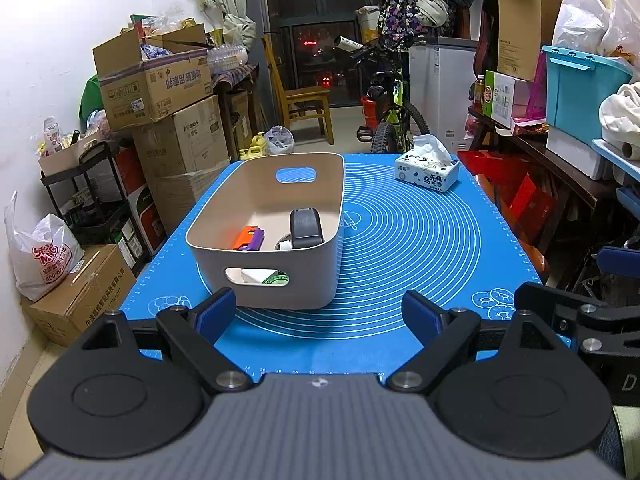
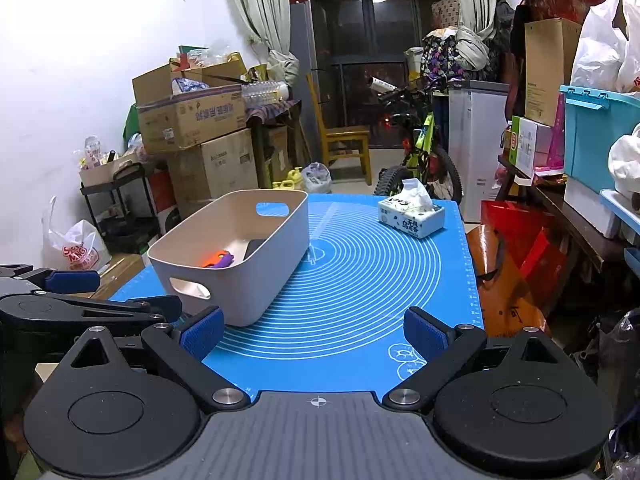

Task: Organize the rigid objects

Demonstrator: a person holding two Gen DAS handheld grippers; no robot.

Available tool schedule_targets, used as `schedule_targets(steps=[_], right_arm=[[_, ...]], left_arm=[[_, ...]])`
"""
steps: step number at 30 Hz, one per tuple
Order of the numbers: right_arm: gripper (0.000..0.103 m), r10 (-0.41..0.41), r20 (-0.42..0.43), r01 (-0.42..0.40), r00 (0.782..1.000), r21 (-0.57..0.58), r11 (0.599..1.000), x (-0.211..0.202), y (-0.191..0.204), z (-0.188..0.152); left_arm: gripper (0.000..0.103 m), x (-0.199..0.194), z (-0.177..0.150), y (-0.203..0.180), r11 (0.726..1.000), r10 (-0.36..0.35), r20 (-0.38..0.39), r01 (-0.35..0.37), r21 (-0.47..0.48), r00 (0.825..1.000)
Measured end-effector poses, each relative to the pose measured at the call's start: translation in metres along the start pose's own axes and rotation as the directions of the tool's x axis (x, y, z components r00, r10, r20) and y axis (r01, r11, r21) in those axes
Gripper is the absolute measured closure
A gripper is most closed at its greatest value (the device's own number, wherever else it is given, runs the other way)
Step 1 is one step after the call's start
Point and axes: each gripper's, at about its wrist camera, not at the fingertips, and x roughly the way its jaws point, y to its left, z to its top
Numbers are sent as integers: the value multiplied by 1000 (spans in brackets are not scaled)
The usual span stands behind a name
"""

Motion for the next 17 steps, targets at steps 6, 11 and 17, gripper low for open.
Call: schedule_targets(steps=[6, 11, 17], right_arm=[[7, 0, 1, 0, 1000, 0, 1000, 0, 0, 0], [7, -1, 1, 1, 1000, -1, 1000, 0, 1, 0], [7, -1, 1, 1, 1000, 1, 1000, 0, 1, 0]], left_arm=[[13, 0, 0, 0, 1000, 0, 2, 0, 0, 1000], [13, 0, 0, 0, 1000, 0, 2, 0, 0, 1000], [14, -2, 7, -2, 1000, -3, 7, 3, 13, 1000]])
